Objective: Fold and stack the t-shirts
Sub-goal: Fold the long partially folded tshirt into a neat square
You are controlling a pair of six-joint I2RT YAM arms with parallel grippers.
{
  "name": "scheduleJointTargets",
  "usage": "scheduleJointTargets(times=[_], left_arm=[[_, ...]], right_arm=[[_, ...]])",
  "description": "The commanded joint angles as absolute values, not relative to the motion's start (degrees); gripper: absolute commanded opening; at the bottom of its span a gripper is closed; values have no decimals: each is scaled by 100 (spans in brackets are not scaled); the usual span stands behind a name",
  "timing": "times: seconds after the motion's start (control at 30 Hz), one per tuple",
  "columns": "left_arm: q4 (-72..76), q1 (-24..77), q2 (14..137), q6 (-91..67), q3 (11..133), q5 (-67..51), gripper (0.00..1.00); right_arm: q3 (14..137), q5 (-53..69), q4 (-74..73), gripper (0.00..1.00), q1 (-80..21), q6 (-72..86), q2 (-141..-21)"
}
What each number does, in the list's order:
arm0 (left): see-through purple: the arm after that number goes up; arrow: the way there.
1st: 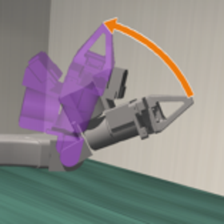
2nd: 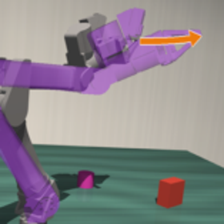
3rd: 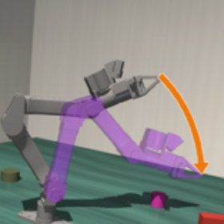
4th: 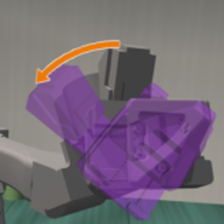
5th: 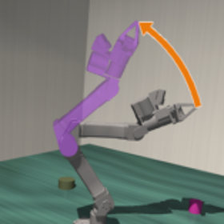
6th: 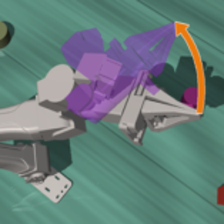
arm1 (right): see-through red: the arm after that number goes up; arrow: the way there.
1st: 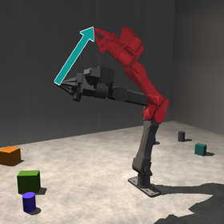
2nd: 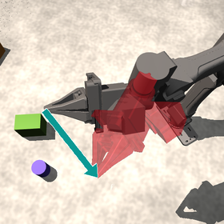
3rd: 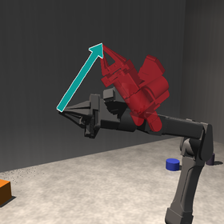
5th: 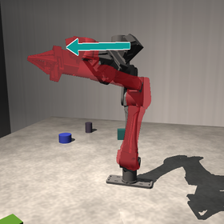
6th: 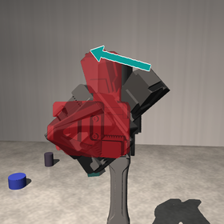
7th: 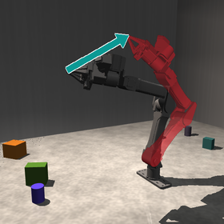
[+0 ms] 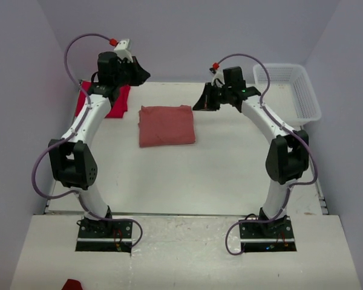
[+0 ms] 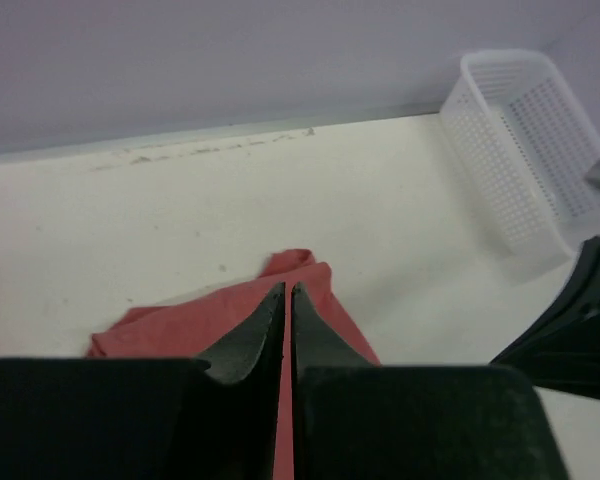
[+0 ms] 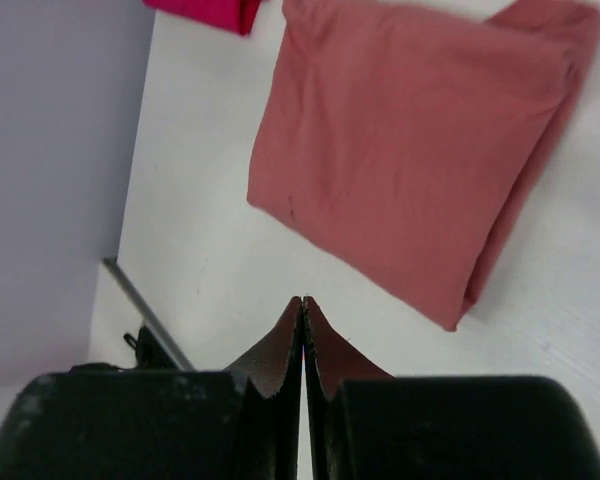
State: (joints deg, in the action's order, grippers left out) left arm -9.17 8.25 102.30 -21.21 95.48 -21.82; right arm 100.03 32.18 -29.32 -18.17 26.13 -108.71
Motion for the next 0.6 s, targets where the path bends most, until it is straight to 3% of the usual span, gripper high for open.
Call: scheduleJointTargets(times=[0.0,0.2,0.33,0.57], left_arm=[[-1415,809,10756,-2232,9220,-2556,0],[-783,835,11310,-2513,8798,-2988,0],[-467,853,11662,-2549,8780,-3093,0],[-185,861,12208,-2707,8824,-3120,0]], right_arm=[[9291,4147,-2058,0,-2065,3198,-11241],[9798,4316,-2240,0,-2215,3200,-12163],[10641,4000,-2942,0,-2206,3041,-12752],[11022,3342,-3831,0,-2215,3243,-13166]])
